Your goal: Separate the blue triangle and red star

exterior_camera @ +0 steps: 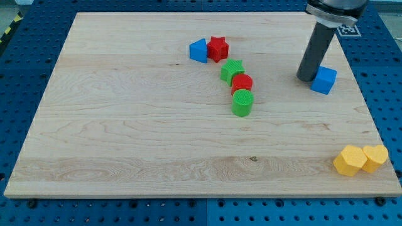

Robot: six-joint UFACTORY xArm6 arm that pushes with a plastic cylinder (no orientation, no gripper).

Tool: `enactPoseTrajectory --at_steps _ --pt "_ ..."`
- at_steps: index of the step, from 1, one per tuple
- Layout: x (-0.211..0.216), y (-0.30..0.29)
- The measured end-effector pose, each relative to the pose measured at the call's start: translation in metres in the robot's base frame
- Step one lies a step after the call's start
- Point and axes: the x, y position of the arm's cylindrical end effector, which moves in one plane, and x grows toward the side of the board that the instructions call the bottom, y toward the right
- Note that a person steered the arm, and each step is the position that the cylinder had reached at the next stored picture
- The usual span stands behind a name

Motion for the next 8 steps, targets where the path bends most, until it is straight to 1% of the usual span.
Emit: enactPoseTrajectory --at_steps 2,3,4,5,6,7,8 --pt "0.007 0.009" --pt "-0.026 0.007" --pt "-0.09 -0.017" --pt "-0.14 -0.076" --pt "-0.162 -0.166" --pt "-0.158 -0.263" --pt "-0.119 -0.319"
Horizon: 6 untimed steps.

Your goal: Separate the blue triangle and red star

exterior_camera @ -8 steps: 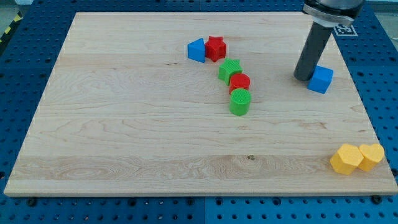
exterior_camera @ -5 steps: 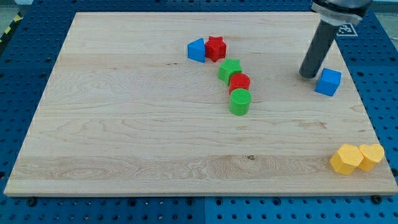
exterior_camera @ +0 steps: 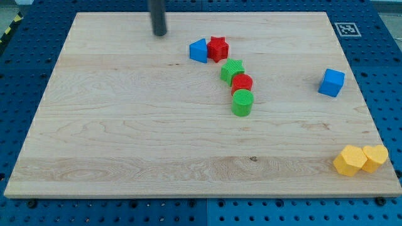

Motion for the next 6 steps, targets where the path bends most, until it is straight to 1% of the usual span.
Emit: enactPoseTrajectory --at_steps 1,2,3,4,5,6 --pt "0.065 -0.01" --pt "0.103 0.029" --pt "0.096 0.072" --pt "0.063 0.099" --pt "0.042 0.12" --pt "0.029 0.12"
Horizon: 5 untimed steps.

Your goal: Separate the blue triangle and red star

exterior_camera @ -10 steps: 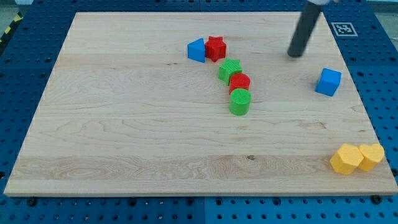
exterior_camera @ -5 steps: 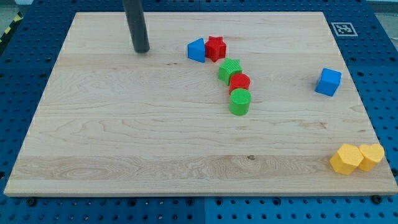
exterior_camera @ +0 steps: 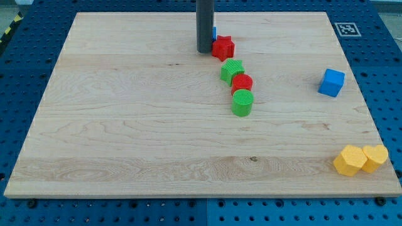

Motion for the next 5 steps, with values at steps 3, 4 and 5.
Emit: enactPoseTrajectory --at_steps 3,4,5 --pt "-0.056 -0.051" --pt "-0.053 -0.021" --pt "-0.022 0.047"
